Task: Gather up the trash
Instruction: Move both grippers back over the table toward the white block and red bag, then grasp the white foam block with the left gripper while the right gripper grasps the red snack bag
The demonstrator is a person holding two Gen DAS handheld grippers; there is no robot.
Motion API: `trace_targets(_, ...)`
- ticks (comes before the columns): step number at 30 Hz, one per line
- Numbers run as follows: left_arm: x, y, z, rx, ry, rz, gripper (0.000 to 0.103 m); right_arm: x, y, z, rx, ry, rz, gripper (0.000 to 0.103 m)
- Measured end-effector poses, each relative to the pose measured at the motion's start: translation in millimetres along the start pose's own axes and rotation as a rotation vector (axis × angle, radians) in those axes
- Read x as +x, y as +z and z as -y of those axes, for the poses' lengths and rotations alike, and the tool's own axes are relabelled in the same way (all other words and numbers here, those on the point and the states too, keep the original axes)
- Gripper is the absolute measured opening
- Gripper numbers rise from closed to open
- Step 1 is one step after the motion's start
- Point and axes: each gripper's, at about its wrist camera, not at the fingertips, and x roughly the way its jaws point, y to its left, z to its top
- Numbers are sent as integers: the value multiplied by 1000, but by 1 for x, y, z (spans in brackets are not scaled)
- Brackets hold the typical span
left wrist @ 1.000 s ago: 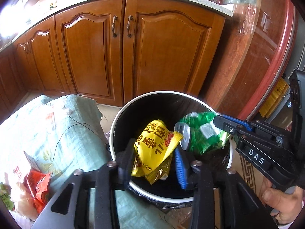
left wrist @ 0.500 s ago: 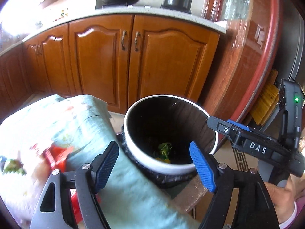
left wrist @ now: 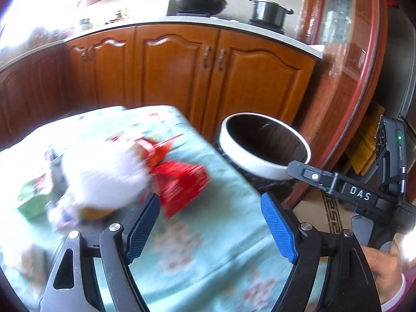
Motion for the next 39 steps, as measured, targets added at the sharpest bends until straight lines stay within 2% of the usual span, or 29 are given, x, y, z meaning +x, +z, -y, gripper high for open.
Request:
trace_targets(16, -72, -42, -69, -152, 158, 15, 81, 19, -30, -68, -105, 102, -95, 82)
trace_targets(26, -105, -56, -110, -225, 312, 6, 92, 43, -31, -95, -135, 139, -120, 82)
trace_targets(32, -103, -60, -137, -282, 377, -42, 94, 61, -24, -101, -145, 135, -135, 82)
trace_targets(39, -75, -60, -152, -300, 406, -124, 94, 84, -24, -108, -162, 126, -172, 82)
